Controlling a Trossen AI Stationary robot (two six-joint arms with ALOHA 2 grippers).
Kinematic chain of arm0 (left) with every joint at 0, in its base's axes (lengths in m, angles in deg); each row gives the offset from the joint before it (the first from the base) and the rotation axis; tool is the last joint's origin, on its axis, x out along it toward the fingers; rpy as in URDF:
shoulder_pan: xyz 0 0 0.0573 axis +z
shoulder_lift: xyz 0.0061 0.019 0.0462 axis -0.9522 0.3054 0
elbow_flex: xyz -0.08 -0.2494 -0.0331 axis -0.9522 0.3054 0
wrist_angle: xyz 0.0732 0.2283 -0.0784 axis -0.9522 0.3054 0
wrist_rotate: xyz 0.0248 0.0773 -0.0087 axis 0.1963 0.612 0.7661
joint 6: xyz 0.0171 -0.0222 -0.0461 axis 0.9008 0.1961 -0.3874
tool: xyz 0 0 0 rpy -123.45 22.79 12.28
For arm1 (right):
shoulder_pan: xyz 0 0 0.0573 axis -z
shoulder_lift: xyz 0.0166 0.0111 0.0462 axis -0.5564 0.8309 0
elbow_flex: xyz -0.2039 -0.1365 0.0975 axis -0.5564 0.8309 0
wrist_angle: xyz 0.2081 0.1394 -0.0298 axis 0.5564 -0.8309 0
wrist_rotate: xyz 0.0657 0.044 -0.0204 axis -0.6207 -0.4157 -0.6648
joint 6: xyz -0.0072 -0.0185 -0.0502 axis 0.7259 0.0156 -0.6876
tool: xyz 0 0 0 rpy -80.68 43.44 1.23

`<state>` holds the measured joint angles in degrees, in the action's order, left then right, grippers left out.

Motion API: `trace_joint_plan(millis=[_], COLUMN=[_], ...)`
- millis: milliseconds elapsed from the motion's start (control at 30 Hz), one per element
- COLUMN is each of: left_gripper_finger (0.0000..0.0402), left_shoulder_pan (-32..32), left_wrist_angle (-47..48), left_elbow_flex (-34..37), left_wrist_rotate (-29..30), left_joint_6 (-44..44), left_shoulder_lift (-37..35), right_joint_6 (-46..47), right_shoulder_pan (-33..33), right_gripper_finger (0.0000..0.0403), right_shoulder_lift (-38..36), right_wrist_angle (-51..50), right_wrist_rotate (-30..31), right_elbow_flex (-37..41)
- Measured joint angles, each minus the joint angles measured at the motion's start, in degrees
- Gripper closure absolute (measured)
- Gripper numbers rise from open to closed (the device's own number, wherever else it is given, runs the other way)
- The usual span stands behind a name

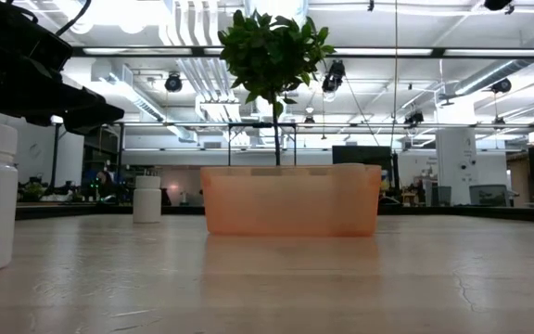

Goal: Pick and place pill bottles into a basket
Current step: Put the white pill bottle into the orange bin

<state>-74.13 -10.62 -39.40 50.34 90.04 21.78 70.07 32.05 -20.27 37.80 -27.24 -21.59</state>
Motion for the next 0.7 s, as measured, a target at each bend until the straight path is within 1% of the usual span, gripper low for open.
trace_joint_plan(millis=[100, 267, 400, 700], left_gripper_finger=[0.0163, 0.0163, 0.0163, 0.0163], left_shoulder_pan=[0.00, 0.00, 0.00, 0.00], left_wrist_angle=[-0.02, 0.03, 0.04, 0.00], left_elbow_flex=[0.00, 0.00, 0.00, 0.00], left_wrist_rotate=[-0.02, 0.00, 0.00, -0.01], left_joint_6=[0.02, 0.02, 0.01, 0.02], left_shoulder_lift=[0.00, -0.08, -0.09, -0.04], right_joint_6=[0.20, 0.73, 1.51, -0.01], right_shoulder_pan=[0.00, 0.02, 0.02, 0.02], right_gripper_finger=[0.0199, 0.0199, 0.0199, 0.0199], right_shoulder_lift=[-1.40, 0.36, 0.87, 0.87], right_wrist_angle=[3.30, 5.65, 5.65, 5.81], right_wrist_rotate=[0.76, 1.57, 1.44, 1.42], right_elbow_flex=[3.31, 7.67, 11.88, 20.61])
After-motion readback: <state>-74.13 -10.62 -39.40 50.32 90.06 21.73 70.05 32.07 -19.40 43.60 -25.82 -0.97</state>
